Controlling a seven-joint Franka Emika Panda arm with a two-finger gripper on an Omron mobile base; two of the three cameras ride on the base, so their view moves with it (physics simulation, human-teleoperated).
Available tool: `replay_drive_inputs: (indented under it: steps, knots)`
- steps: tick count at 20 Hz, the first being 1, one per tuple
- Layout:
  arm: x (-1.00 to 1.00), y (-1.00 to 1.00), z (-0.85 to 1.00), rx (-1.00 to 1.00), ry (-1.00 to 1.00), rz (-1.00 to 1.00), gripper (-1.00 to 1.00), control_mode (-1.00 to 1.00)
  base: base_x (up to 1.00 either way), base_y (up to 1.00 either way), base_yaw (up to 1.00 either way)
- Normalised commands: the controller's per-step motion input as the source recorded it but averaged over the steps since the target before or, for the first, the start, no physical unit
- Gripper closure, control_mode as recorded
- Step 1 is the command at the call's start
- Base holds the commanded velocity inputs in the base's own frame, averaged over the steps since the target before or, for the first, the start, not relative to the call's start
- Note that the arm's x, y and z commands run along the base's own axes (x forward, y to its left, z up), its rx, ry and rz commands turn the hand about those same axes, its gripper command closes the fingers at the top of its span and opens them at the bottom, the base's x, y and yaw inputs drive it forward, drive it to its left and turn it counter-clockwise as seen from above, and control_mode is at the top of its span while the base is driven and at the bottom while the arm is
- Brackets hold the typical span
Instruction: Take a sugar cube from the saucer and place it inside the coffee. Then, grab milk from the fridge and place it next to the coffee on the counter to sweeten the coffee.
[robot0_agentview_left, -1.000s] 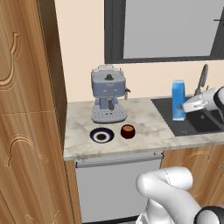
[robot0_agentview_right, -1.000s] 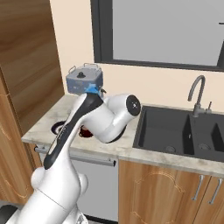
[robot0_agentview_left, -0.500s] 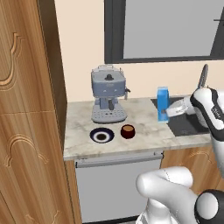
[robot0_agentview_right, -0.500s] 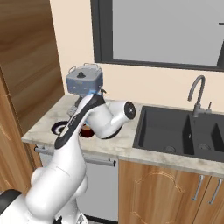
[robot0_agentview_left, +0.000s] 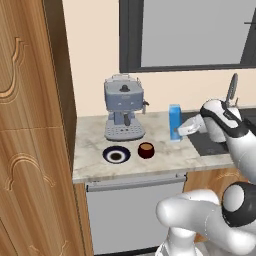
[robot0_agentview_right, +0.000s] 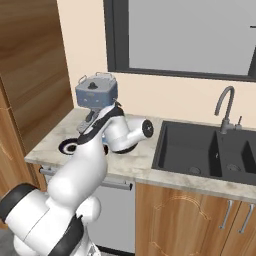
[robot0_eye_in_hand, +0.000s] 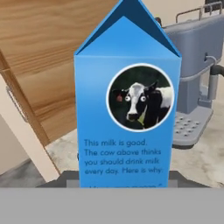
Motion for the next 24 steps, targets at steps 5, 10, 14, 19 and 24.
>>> replay_drive_inputs:
  steps: [5,10,14,19,24]
  knots:
    - [0.38,0.01,-0.46,0.01,-0.01,0.09,1.0,-1.0,0.0,0.0,0.0]
    - [0.19,-0.07,-0.55,0.05,-0.16,0.15,1.0,-1.0,0.0,0.0,0.0]
    - [0.03,0.0,-0.44,0.01,-0.23,0.07,1.0,-1.0,0.0,0.0,0.0]
    - [0.2,0.0,-0.15,0.0,-0.17,0.0,1.0,-1.0,0.0,0.0,0.0]
    - [0.32,0.0,-0.07,0.0,-0.03,0.0,1.0,-1.0,0.0,0.0,0.0]
